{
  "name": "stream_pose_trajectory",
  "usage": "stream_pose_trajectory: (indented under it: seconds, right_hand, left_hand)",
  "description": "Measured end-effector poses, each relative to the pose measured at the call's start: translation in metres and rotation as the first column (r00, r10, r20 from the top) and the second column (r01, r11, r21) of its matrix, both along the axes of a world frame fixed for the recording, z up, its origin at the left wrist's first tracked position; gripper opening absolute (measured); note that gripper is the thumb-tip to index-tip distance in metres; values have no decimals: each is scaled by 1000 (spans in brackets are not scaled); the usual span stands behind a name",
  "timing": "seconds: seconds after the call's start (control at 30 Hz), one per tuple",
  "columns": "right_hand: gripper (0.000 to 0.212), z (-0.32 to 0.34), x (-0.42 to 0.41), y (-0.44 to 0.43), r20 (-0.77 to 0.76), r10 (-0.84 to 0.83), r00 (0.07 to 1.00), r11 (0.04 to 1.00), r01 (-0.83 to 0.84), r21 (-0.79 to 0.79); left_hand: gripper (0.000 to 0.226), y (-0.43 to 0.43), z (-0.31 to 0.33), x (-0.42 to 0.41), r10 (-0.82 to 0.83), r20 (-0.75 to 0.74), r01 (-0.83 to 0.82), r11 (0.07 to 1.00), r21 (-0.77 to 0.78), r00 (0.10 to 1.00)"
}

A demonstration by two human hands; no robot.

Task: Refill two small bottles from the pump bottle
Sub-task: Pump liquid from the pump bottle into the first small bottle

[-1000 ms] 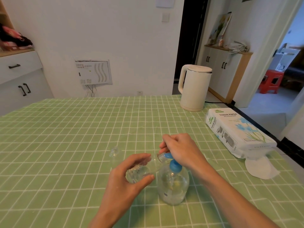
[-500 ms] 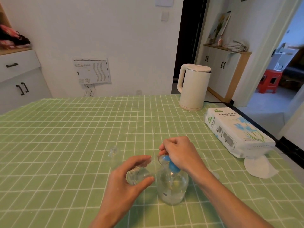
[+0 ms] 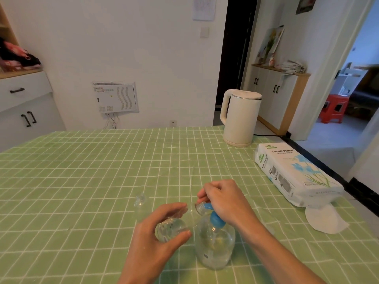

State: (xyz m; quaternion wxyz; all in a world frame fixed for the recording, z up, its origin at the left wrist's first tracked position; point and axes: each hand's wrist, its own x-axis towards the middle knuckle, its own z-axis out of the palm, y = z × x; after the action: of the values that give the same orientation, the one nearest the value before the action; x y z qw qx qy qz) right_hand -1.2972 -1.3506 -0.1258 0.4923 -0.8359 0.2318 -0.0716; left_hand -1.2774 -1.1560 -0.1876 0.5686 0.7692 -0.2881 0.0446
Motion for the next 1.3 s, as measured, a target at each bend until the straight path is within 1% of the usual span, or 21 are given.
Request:
stream_pose_trajectory:
  seconds: [0.13, 0.3, 0.43, 0.6, 0.73, 0.9, 1.03, 1.17, 1.3]
  right_hand:
    - [32, -2, 0, 1, -19, 4, 1000, 1000, -4, 6]
    - [35, 0, -2, 3, 8, -14, 1000, 1000, 14, -15]
    - [36, 7, -3, 2, 36, -8, 999, 999, 6, 43]
    - [48, 11, -3, 1, 73, 11, 997, 996, -18, 92]
    - [53, 7, -2, 3, 62, 8, 998, 995, -14, 96]
    - [37, 0, -1, 4, 31, 2, 1000, 1000, -3, 19]
    - [35, -3, -1, 8, -1, 19, 1000, 999, -19, -33]
    - [34, -1, -2, 7, -16, 41, 999, 999, -41, -26]
    - [31, 3, -3, 2, -17, 38, 999, 999, -37, 33]
  left_hand:
    - [56, -1, -3, 1, -2, -2, 2, 1000, 19, 1000]
    - [57, 0, -5, -2, 3, 1, -3, 1000, 19, 1000]
    - [57, 1, -2, -1, -4, -4, 4, 1000, 6, 1000]
    - [57, 1, 0, 0, -4, 2, 4, 1000, 9, 1000]
    - [56, -1, 1, -1, -2, 8, 2, 1000, 13, 1000]
    - [56, -2, 0, -1, -1, 2, 1, 1000, 15, 1000]
    - [55, -2, -1, -1, -1, -4, 1, 1000, 27, 1000]
    - [54, -2, -2, -2, -2, -13, 2, 1000, 20, 1000]
    - [56, -2, -1, -2, -6, -10, 6, 1000, 14, 1000]
